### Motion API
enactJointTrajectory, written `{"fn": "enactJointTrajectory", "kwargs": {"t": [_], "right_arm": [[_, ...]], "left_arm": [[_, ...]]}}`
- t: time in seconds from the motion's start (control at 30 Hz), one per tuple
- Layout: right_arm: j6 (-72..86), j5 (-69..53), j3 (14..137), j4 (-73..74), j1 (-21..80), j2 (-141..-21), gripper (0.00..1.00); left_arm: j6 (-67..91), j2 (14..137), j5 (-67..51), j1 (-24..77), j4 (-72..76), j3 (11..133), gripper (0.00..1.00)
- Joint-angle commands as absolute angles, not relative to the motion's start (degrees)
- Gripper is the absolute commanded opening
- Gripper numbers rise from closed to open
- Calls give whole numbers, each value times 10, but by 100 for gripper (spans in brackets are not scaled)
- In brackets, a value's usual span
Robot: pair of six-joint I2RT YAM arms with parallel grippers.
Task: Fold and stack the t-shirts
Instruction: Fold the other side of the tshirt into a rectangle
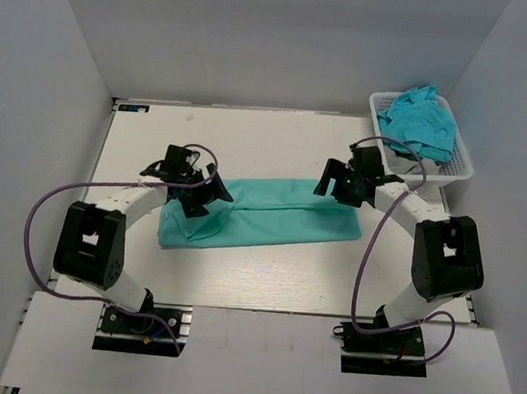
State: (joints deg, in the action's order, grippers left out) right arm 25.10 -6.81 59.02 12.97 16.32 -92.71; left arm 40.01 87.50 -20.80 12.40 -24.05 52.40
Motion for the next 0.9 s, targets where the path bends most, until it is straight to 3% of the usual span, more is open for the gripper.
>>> {"fn": "enactJointTrajectory", "kwargs": {"t": [0.0, 0.7, 0.87], "right_arm": [[262, -90, 583, 99, 160, -934, 90], [261, -33, 550, 120, 157, -964, 90], [251, -22, 542, 127, 157, -961, 90]], "left_arm": [[408, 881, -256, 169, -180, 541, 100], [403, 988, -165, 264, -175, 517, 100], [396, 956, -152, 271, -213, 533, 100]]}}
